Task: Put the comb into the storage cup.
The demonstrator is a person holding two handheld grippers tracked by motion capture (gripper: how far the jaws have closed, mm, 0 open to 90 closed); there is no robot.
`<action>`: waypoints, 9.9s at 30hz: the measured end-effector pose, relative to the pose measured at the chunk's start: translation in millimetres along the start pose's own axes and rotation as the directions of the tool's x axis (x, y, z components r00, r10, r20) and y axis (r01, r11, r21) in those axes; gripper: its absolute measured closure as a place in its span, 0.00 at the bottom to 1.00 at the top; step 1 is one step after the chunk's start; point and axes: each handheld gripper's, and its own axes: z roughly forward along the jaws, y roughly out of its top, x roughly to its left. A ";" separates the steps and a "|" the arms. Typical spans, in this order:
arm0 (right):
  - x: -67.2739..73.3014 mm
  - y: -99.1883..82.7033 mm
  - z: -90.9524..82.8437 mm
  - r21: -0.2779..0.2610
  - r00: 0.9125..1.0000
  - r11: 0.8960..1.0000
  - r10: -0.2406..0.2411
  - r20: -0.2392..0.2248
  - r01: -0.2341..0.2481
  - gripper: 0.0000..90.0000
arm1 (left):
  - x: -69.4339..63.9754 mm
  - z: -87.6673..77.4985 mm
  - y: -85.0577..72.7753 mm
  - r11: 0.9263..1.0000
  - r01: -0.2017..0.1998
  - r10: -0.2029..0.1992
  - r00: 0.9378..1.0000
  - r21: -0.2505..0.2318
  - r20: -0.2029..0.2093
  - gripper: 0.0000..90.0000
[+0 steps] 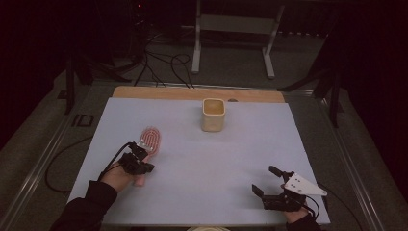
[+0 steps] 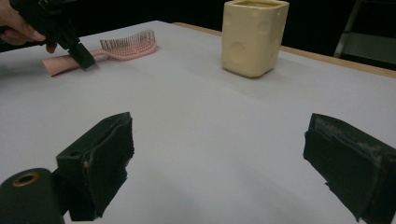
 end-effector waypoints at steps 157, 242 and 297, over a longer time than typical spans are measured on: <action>0.9 -0.3 1.6 -0.003 1.000 1.000 0.012 -0.010 -0.013 0.09 | 65.5 -13.8 23.3 0.956 0.014 0.006 0.998 0.292 -0.067 0.64; 0.0 0.7 0.7 -0.011 0.999 0.999 0.030 -0.016 -0.030 0.09 | -18.1 -23.3 68.8 0.991 -0.127 0.129 0.991 -0.047 0.023 0.79; 1.9 1.9 8.9 0.030 0.999 0.999 0.035 -0.001 -0.035 0.09 | -84.8 -3.3 31.9 0.883 -0.168 0.195 0.981 -0.438 0.018 0.79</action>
